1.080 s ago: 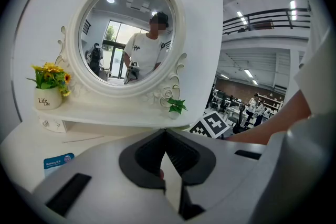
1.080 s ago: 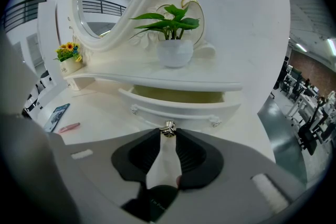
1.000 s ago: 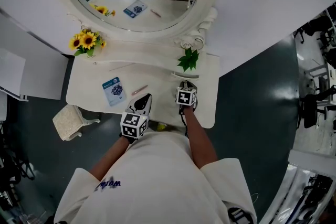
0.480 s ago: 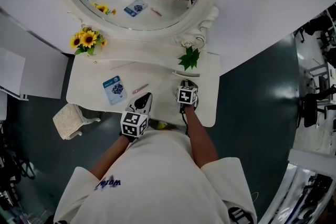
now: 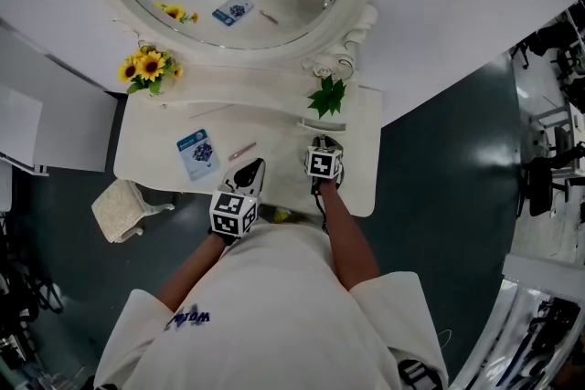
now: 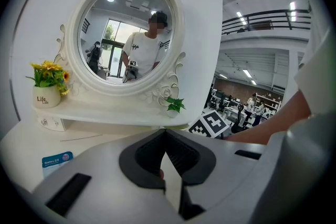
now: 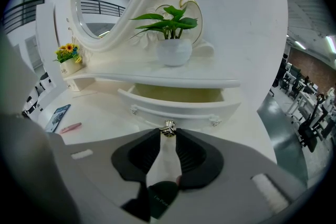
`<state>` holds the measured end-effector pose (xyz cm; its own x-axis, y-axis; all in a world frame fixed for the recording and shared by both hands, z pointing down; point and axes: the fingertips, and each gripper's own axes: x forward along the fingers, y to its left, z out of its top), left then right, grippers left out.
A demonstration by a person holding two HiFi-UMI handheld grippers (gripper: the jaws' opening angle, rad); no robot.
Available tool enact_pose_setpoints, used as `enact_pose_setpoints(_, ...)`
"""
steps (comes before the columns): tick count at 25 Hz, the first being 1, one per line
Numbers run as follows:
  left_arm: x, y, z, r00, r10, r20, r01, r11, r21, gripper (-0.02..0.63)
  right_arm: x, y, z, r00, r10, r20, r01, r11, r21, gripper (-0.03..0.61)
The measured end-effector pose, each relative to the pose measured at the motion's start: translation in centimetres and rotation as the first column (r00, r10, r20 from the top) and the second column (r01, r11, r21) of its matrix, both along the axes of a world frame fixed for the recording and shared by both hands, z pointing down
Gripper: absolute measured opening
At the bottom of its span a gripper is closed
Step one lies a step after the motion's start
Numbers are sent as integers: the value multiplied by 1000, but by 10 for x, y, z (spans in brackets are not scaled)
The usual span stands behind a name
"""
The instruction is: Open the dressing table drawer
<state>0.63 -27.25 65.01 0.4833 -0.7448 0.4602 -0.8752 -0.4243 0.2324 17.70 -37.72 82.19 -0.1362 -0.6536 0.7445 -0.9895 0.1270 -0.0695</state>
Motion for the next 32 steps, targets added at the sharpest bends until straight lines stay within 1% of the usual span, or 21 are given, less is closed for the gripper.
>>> enact_pose_setpoints(32, 7, 17, 3, 999, 37, -14, -37, 999, -2, 8, -4, 26, 1, 1000, 4, -24, -4, 1000, 8, 103)
